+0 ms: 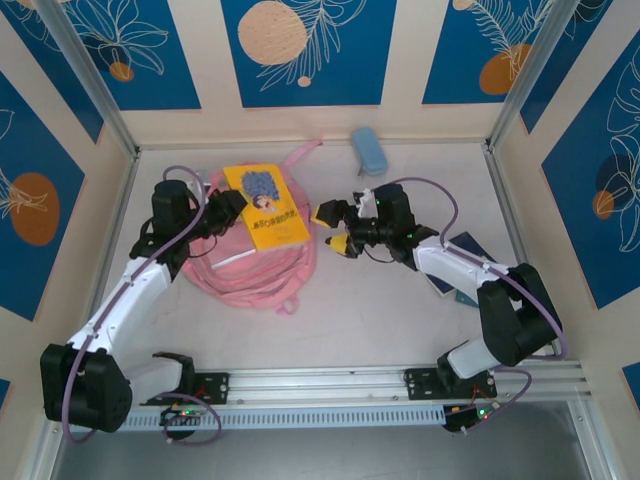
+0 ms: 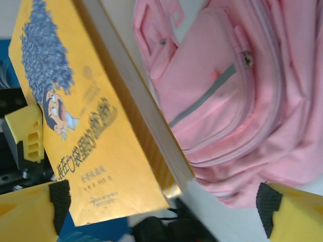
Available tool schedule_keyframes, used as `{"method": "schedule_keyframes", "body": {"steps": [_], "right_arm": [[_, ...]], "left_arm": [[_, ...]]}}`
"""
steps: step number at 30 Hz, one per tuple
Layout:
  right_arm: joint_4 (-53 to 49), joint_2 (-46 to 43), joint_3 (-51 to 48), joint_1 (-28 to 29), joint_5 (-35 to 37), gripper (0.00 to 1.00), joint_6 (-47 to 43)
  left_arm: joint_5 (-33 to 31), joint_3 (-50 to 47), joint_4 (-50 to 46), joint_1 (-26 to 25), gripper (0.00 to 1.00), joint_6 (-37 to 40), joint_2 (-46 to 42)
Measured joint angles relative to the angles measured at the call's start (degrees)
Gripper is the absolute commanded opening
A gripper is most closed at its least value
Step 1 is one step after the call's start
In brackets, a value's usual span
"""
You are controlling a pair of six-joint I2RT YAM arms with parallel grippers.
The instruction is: Pack the student bag
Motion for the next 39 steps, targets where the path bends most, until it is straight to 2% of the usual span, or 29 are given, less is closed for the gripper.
{"method": "schedule_keyframes", "body": {"steps": [8,13,20,23,29,35,37,39], "right_arm": [[19.9,0.4,-3.0,4.0,0.9,0.99,14.6],[30.6,5.7,-1.0,5.9,1.3,0.99,21.7],[36.2,11.4,2.6,7.7,3.5,0.97,27.8],[37.4,12.0,3.0,8.3,4.7,0.87,29.9],[38.5,12.9,3.3,8.4,6.4,0.59,33.2],[39.6,12.9,3.3,8.4,7.6,0.26,34.2],[40.0,12.9,3.3,8.2,7.5,0.15,33.7],[39.7,12.6,3.2,8.0,7.1,0.08,32.7]], "left_arm": [[-7.0,-0.5,9.5,-1.1,0.01,-11.6,0.0],[-9.6,-1.3,11.1,-2.4,0.01,-15.2,0.0],[-11.7,-2.3,12.3,-3.0,0.01,-17.5,0.0],[-12.3,-2.4,12.3,-3.1,0.01,-18.0,0.0],[-13.1,-2.8,12.1,-3.3,0.01,-18.2,-0.1],[-14.0,-3.1,11.8,-3.4,0.02,-18.1,-1.1],[-14.1,-3.1,10.7,-3.4,0.06,-17.2,-1.6],[-14.2,-3.1,9.4,-3.4,0.16,-16.5,-2.0]]}}
